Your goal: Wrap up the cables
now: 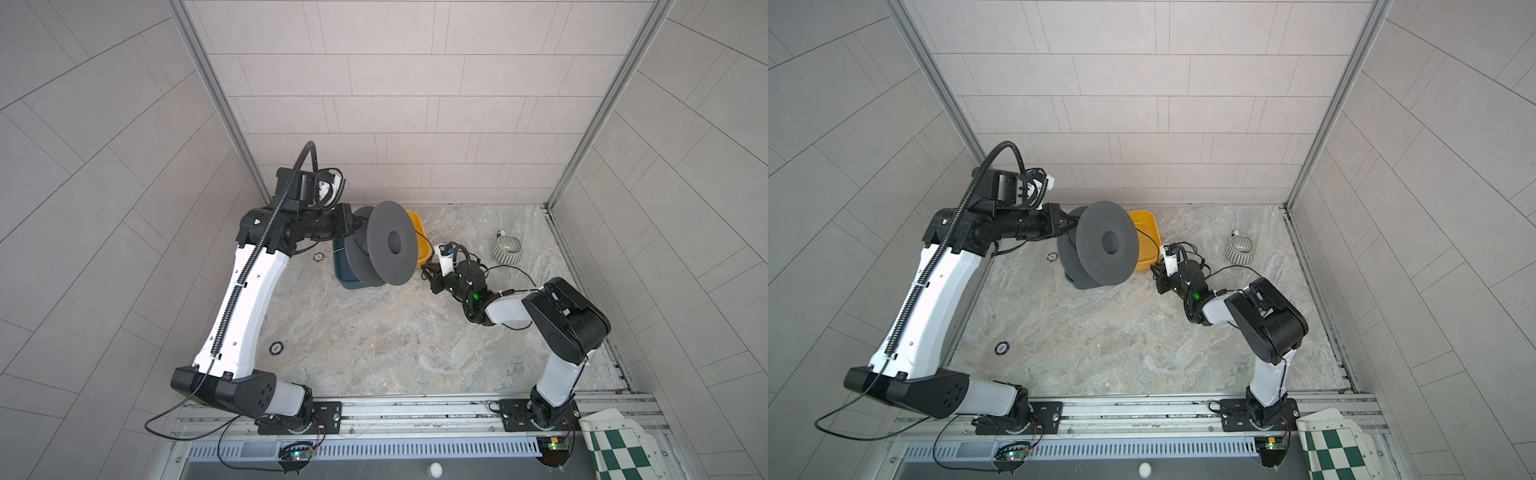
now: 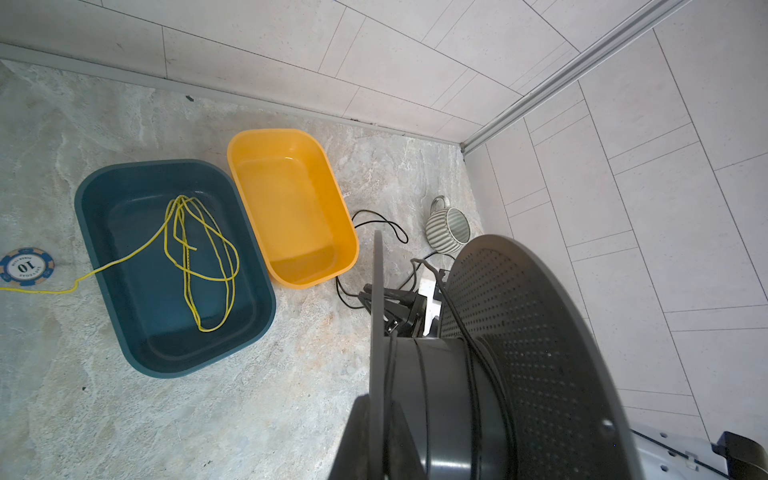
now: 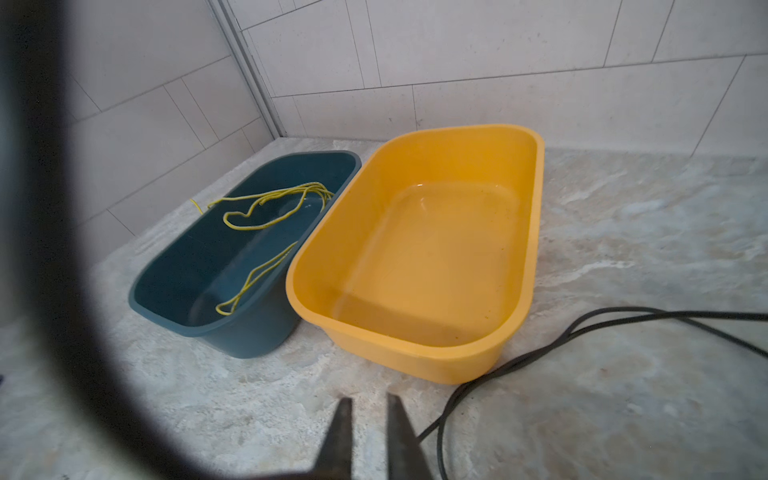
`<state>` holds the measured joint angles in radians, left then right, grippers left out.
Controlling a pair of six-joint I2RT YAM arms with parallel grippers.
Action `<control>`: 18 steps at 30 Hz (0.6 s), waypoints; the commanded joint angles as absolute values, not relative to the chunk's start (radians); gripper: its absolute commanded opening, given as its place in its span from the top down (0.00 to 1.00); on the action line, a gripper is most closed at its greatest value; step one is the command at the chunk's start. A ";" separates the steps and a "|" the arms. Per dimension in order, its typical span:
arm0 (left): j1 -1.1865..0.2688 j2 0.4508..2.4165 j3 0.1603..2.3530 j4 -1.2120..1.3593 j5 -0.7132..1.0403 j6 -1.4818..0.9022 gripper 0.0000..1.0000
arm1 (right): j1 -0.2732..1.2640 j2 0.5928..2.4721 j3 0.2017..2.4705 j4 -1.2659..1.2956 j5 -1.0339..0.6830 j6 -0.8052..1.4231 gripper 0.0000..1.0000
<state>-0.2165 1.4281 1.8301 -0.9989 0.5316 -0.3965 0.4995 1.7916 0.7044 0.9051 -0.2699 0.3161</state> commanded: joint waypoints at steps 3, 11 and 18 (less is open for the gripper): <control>-0.219 1.391 1.852 -0.933 0.514 -0.437 1.00 | 0.507 1.752 0.710 0.780 -0.275 0.311 1.00; -0.219 1.377 1.806 -0.854 0.427 -0.517 1.00 | 0.575 1.600 0.741 0.337 -0.111 0.149 1.00; -0.219 1.368 1.754 -0.811 0.324 -0.617 1.00 | 0.679 1.493 0.761 0.095 0.081 0.128 1.00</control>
<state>-0.2165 1.4117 1.7721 -0.9043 0.3748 -0.5404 0.6430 1.5379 0.7353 0.2832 -0.0486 0.1600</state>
